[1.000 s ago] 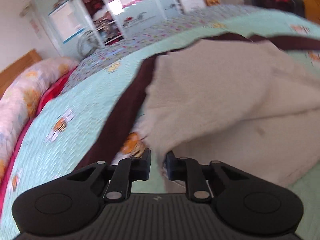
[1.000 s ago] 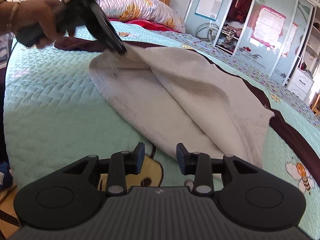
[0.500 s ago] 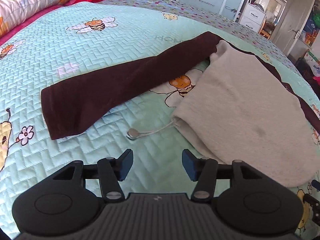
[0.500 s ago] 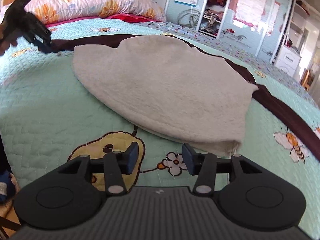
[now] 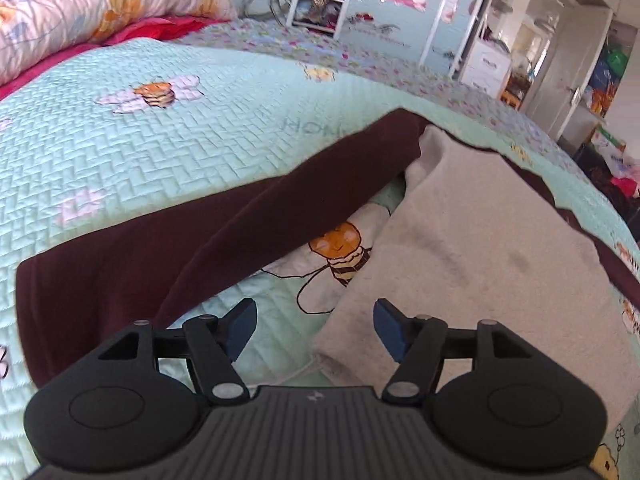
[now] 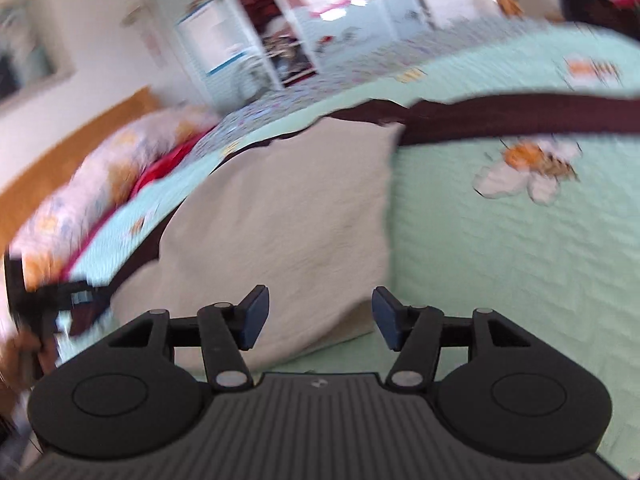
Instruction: Fold clothes
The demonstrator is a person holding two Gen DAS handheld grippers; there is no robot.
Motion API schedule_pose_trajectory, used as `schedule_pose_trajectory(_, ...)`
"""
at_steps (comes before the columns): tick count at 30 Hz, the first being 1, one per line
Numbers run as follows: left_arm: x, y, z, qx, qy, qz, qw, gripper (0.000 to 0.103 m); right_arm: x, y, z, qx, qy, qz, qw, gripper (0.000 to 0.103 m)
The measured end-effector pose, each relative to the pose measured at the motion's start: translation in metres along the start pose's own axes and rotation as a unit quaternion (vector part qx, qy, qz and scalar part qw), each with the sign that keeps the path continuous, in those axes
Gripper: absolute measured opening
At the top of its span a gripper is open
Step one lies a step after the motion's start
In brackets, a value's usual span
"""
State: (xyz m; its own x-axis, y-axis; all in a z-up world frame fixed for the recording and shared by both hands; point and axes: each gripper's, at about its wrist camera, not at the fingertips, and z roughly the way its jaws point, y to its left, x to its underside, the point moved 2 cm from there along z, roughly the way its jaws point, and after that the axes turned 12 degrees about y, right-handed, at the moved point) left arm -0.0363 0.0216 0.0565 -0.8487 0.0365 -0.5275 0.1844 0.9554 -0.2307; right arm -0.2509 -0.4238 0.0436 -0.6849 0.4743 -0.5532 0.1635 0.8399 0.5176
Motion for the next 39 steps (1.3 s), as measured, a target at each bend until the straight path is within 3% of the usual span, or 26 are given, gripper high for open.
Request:
schedule_pose_trajectory(4,-0.006,0.001,0.016,0.028,0.036,0.013,0.9989,0.067,-0.011,-0.038,0.022,-0.032,0.023,0.121,0.992,0.06)
schedule_pose_trajectory(7,-0.01,0.001,0.029,0.048,0.062,0.023,0.9966,0.067,-0.012,-0.054,0.038,-0.065,0.035,0.177,0.981,0.06)
schedule_pose_trajectory(12,-0.014,-0.002,0.038,0.075,0.09,0.037,0.9924,0.068,-0.016,-0.051,0.069,-0.136,0.068,0.197,0.968,0.06)
schedule_pose_trajectory(14,-0.012,-0.008,0.038,0.065,0.091,0.052,0.9924,0.066,-0.019,-0.046,0.076,-0.134,0.075,0.183,0.971,0.06)
schedule_pose_trajectory(16,-0.009,-0.015,0.037,0.049,0.086,0.062,0.9932,0.048,-0.022,-0.043,0.079,-0.127,0.078,0.168,0.974,0.053)
schedule_pose_trajectory(17,-0.008,-0.016,0.036,0.046,0.084,0.054,0.9939,0.032,-0.022,-0.042,0.08,-0.118,0.082,0.163,0.976,0.028)
schedule_pose_trajectory(18,-0.006,-0.017,0.034,0.044,0.083,0.045,0.9946,0.018,-0.021,-0.041,0.083,-0.108,0.09,0.16,0.977,0.014)
schedule_pose_trajectory(20,-0.005,-0.018,0.03,0.037,0.08,0.023,0.9958,0.013,-0.019,-0.042,0.082,-0.107,0.086,0.162,0.977,0.014)
schedule_pose_trajectory(23,0.0,-0.025,0.017,0.057,0.079,0.007,0.9952,0.011,-0.024,-0.04,0.069,-0.083,0.069,0.144,0.984,0.014)
schedule_pose_trajectory(26,0.004,-0.032,0.004,0.077,0.078,-0.01,0.9939,0.01,-0.033,-0.047,0.06,-0.06,0.059,0.135,0.987,0.014)
schedule_pose_trajectory(31,0.005,-0.04,0.021,0.06,0.094,-0.003,0.9937,0.013,-0.035,-0.055,0.075,-0.061,0.077,0.144,0.985,0.014)
schedule_pose_trajectory(34,0.005,-0.033,0.025,0.064,0.092,-0.019,0.9935,0.047,-0.027,-0.065,0.078,-0.109,0.074,0.198,0.971,0.021)
schedule_pose_trajectory(35,0.006,-0.033,0.027,0.056,0.093,-0.02,0.9939,0.061,-0.024,-0.068,0.078,-0.12,0.073,0.207,0.968,0.027)
schedule_pose_trajectory(36,0.007,-0.035,0.029,0.053,0.094,-0.012,0.9941,0.064,-0.023,-0.069,0.077,-0.13,0.071,0.205,0.968,0.034)
schedule_pose_trajectory(39,0.009,-0.049,0.034,0.036,0.089,0.02,0.9952,0.065,-0.025,-0.056,0.08,-0.119,0.074,0.169,0.976,0.039)
